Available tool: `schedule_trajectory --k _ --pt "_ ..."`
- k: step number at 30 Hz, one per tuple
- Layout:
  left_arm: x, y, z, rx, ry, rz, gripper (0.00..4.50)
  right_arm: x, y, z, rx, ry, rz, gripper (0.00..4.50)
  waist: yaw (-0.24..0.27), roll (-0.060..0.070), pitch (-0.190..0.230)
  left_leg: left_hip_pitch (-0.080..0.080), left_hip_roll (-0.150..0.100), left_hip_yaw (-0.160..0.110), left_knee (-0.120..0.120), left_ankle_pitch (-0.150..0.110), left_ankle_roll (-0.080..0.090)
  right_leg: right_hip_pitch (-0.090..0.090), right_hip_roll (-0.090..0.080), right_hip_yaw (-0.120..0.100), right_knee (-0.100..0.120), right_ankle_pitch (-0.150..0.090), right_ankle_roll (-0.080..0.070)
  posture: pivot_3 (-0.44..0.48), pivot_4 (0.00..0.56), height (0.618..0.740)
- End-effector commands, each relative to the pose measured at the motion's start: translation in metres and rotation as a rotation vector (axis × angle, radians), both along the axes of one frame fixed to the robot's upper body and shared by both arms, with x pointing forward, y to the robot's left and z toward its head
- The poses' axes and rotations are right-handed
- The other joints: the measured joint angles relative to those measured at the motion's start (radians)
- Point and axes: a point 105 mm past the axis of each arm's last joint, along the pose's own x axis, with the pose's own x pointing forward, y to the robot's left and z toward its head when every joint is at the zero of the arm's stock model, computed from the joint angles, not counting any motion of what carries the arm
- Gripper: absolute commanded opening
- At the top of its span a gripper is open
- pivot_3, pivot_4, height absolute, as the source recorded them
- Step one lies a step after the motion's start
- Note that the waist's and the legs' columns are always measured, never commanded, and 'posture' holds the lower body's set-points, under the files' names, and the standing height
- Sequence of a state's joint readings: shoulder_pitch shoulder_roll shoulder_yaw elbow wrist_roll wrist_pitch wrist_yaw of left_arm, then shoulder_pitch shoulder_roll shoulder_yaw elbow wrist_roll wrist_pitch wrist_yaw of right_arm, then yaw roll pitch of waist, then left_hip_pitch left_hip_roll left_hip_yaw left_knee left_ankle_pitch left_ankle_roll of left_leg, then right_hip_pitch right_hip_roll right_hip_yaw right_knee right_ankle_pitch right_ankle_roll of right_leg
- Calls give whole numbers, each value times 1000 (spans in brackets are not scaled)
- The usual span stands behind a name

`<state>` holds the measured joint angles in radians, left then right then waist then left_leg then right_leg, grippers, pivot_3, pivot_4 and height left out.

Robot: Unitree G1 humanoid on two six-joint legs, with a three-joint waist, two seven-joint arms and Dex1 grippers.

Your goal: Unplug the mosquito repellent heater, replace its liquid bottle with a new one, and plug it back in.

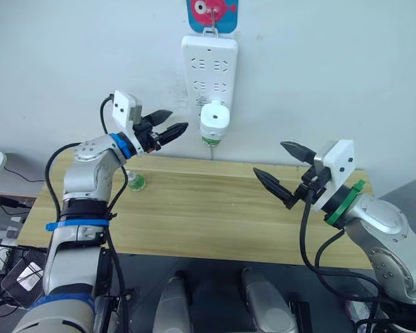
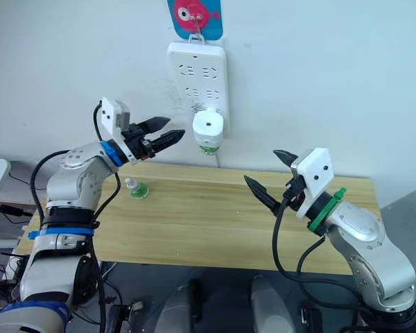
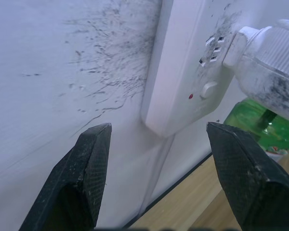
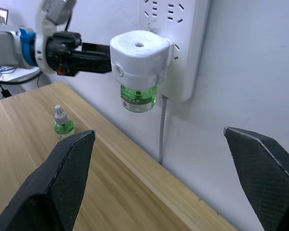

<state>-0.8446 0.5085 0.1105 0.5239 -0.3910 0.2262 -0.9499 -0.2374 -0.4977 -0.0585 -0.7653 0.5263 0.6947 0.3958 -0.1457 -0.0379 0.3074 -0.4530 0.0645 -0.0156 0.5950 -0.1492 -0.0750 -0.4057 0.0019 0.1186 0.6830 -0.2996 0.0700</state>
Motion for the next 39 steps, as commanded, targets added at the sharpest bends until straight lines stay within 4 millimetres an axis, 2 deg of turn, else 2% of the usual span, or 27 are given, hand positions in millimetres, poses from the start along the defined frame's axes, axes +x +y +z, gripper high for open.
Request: schedule_trajectory --k 1,8,13,23,26,31,35,39 --pt "2 -10 16 14 -69 -46 3322 -11 4 16 23 -58 12 4500 -1 0 0 0 0 0 0 0 0 0 0 0 0 0 0 -341 360 724" --pt "8 -24 31 19 -112 -110 3322 -15 6 18 32 -53 9 4500 -10 0 3 0 0 -1 0 0 0 0 0 -1 0 0 1 -365 362 724" --pt "4 -38 35 44 -129 -203 3322 -18 6 18 37 -48 23 4500 -13 0 7 -2 -1 -1 3 0 0 1 -1 -1 -1 -1 4 -371 360 724" --pt "-4 -46 43 67 -149 -301 3322 -21 10 20 49 -44 50 4500 -46 0 10 -2 0 -2 3 0 0 0 0 -2 -1 -1 4 -376 353 724" --pt "-7 -44 43 72 -142 -316 2769 -19 10 21 52 -48 44 4500 -51 0 11 -2 -1 -2 3 0 0 0 0 -2 -1 -1 4 -375 348 724" --pt "-11 -38 36 91 -124 -317 1287 -8 15 25 61 -53 -30 4500 -57 1 11 -2 0 -3 3 0 0 0 0 -2 -1 -1 4 -372 339 724" --pt "-13 -37 35 89 -121 -307 1295 8 21 25 29 -46 -142 4500 -60 1 11 -2 0 -3 3 0 0 0 0 -2 -1 -1 4 -372 337 724" --pt "-14 -38 33 95 -119 -306 1295 23 34 33 54 -54 -197 4500 -64 1 11 -3 0 -4 2 0 0 0 0 -3 -1 -1 4 -368 333 724"
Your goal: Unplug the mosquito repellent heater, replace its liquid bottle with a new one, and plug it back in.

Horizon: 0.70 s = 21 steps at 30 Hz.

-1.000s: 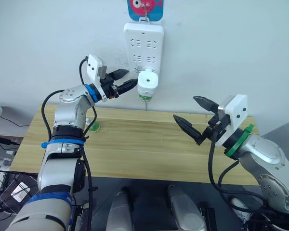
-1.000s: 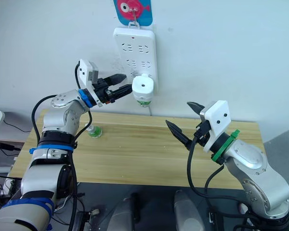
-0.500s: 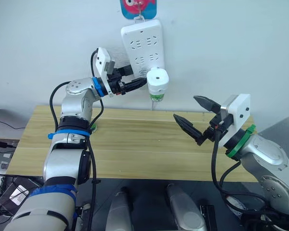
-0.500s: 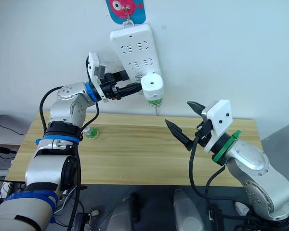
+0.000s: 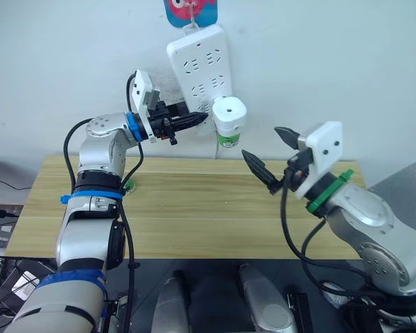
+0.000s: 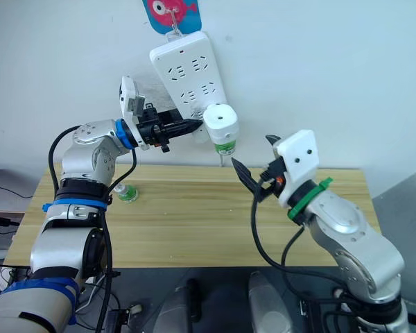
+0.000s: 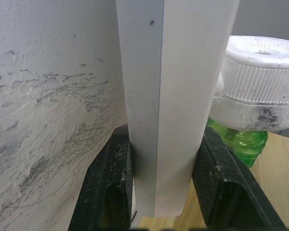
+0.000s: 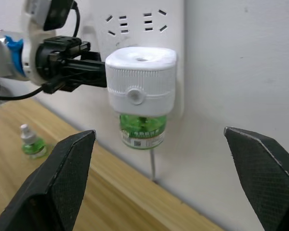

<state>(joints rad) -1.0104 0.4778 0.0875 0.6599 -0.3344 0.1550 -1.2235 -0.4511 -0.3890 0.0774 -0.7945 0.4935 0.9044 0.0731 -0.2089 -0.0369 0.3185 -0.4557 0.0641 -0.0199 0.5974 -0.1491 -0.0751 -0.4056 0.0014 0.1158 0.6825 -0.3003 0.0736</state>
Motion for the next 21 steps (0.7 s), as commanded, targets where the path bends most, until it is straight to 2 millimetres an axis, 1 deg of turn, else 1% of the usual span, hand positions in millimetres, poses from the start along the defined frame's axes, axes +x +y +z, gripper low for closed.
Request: schedule_trajectory --k 1,3,8,16,18,21 --pt "-6 -4 7 7 -37 -23 1295 8 10 13 26 -33 -47 4500 -2 0 0 0 0 0 0 0 0 0 0 0 0 0 0 -364 331 724" --pt "-7 -5 6 9 -37 -21 1295 13 16 15 27 -29 -57 4500 -2 0 0 0 0 -1 0 0 0 0 0 -1 0 2 -3 -363 330 724" --pt "-8 -6 4 15 -37 -21 1295 16 28 18 46 -14 -37 4500 -1 0 0 -3 0 -4 -1 0 0 -1 0 -4 0 2 -3 -353 323 724" --pt "-9 -6 4 16 -39 -20 1295 25 40 24 65 -13 -25 4500 -11 1 0 -5 0 -6 2 0 0 -1 0 -7 2 2 -3 -348 321 724" --pt "-9 -6 4 17 -39 -19 1295 26 41 25 66 -15 -22 4500 -13 1 0 -5 0 -6 4 0 0 -1 0 -7 5 2 -3 -348 321 724" --pt "-9 -5 4 21 -39 -18 1295 23 33 24 44 -12 -18 4500 -13 1 0 -4 0 -6 7 0 0 -1 0 -7 8 2 -3 -342 321 724"
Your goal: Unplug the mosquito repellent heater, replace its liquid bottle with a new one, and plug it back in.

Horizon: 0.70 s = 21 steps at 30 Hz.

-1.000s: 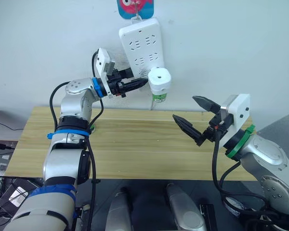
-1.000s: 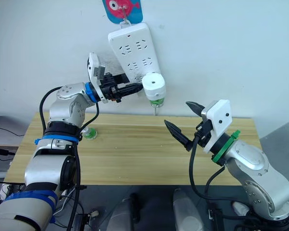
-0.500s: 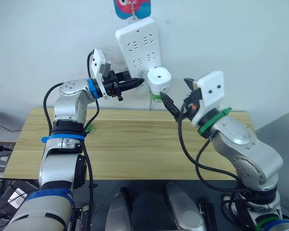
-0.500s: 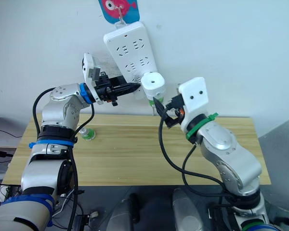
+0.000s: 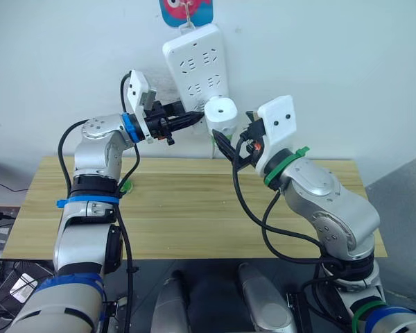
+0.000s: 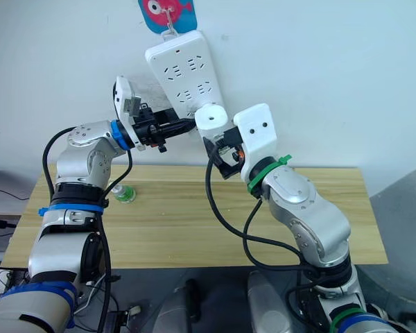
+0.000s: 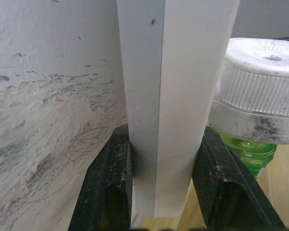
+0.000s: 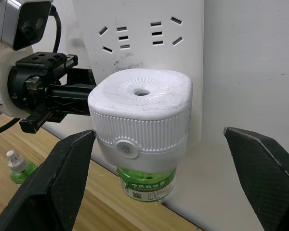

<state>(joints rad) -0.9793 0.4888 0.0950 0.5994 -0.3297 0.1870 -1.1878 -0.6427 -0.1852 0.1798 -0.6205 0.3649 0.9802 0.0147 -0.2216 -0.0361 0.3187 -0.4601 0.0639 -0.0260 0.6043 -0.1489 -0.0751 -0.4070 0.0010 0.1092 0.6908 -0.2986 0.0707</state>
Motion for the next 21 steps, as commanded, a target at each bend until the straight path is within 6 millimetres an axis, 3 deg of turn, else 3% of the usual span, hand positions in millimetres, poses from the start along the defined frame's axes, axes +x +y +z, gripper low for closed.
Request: schedule_trajectory --k 1,7,21 --pt "-8 -10 5 17 -38 -57 1295 -5 -12 14 -7 -58 -11 4500 0 0 0 0 0 0 0 0 0 0 0 0 0 0 0 -341 321 724" --pt "-8 -9 4 21 -39 -53 1295 -14 -20 14 -25 -30 42 4500 2 0 0 -2 0 -2 0 0 0 -1 0 -3 -1 0 0 -345 318 724" --pt "-9 -10 5 30 -42 -60 1295 -15 1 10 67 -1 -9 4500 1 0 0 -7 0 -9 2 0 0 -2 0 -9 0 0 0 -343 305 724"
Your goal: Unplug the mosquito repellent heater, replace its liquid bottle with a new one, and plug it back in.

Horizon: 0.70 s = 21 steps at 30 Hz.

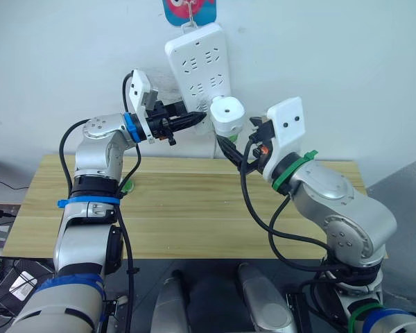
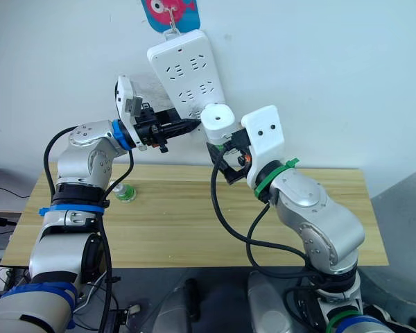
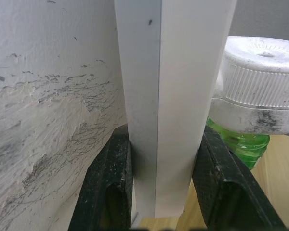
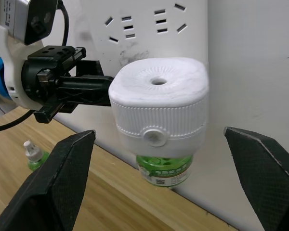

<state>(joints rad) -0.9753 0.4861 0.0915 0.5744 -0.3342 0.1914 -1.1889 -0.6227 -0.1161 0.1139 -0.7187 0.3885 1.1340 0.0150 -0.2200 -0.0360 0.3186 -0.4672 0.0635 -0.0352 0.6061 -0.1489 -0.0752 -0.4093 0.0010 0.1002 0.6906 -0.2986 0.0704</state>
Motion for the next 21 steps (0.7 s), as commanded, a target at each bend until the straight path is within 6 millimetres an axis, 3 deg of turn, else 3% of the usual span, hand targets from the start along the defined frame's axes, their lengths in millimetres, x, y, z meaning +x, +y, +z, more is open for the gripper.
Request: schedule_trajectory --k 1,8,15,21 --pt "-7 -7 2 26 -29 -47 1295 -1 6 13 36 -77 -31 4500 0 0 0 0 0 0 0 0 0 0 0 0 0 0 0 -342 304 724" --pt "-8 -10 2 26 -28 -52 1295 20 15 25 95 -149 -112 4500 1 0 0 -1 0 -1 1 0 0 0 0 -1 0 0 0 -334 306 724" --pt "-8 -10 3 27 -27 -52 1295 23 21 23 100 -164 -101 4500 2 0 0 -1 0 -2 1 0 0 0 0 -2 1 0 0 -329 306 724" --pt "-7 -10 3 23 -23 -48 1295 25 20 21 79 -172 -121 2974 2 0 0 -1 0 -2 2 0 0 0 0 -2 2 0 0 -332 308 724"
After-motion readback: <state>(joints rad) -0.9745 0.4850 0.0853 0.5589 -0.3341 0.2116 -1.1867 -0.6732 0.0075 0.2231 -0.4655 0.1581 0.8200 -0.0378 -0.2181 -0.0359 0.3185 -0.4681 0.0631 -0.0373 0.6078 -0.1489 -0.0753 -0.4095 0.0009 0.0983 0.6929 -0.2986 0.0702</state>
